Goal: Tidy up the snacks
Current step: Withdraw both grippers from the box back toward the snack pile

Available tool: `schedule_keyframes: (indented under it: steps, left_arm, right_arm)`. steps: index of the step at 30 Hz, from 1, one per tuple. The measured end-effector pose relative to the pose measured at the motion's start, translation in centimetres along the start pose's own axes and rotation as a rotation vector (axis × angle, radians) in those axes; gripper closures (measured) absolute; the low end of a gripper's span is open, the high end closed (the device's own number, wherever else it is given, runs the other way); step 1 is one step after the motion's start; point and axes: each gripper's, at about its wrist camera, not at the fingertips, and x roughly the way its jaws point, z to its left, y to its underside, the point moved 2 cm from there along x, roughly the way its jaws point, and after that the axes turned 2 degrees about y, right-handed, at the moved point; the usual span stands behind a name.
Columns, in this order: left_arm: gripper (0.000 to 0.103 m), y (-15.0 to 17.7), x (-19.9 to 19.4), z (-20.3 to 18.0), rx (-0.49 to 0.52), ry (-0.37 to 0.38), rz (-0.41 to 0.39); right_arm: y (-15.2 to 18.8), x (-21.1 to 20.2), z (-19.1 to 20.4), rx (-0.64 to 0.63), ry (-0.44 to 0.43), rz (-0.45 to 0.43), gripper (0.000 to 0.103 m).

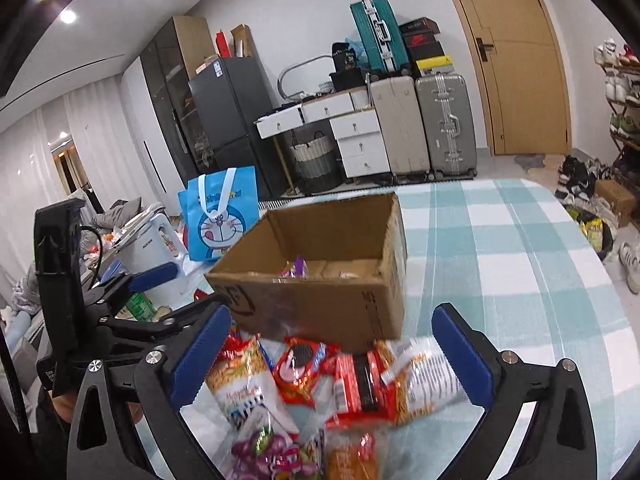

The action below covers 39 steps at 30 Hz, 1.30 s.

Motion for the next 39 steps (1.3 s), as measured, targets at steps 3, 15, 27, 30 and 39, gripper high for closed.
schedule_keyframes:
  steps: [3, 15, 27, 30, 39]
  left_arm:
    - [0.0, 1.3, -1.6, 0.2, -0.009, 0.003, -0.008]
    - [0.0, 5.8, -5.4, -0.1, -0.027, -0.002, 0.017]
    - [0.0, 7.5, -6.5, -1.9, 0.011, 0.002, 0.051]
    - [0.0, 8.0, -6.7, -2.1, 0.012, 0.006, 0.058]
    - [0.0, 10.6, -6.9, -1.6, -0.02, 0.037, 0.075]
  right_arm:
    - [0.7, -0.4, -0.6, 0.004, 0.028, 0.035, 0.001]
    - [4.0, -1.5, -0.8, -0.031, 0.042, 0.131, 0.001]
    - [6.7, -2.7, 0.9, -0.14, 0.09, 0.245, 0.001]
    - [7.8, -2.4, 0.6, -0.135, 0.099, 0.283, 0.001]
    - [10.8, -1.3, -0.7, -0.08, 0.125, 0.34, 0.001]
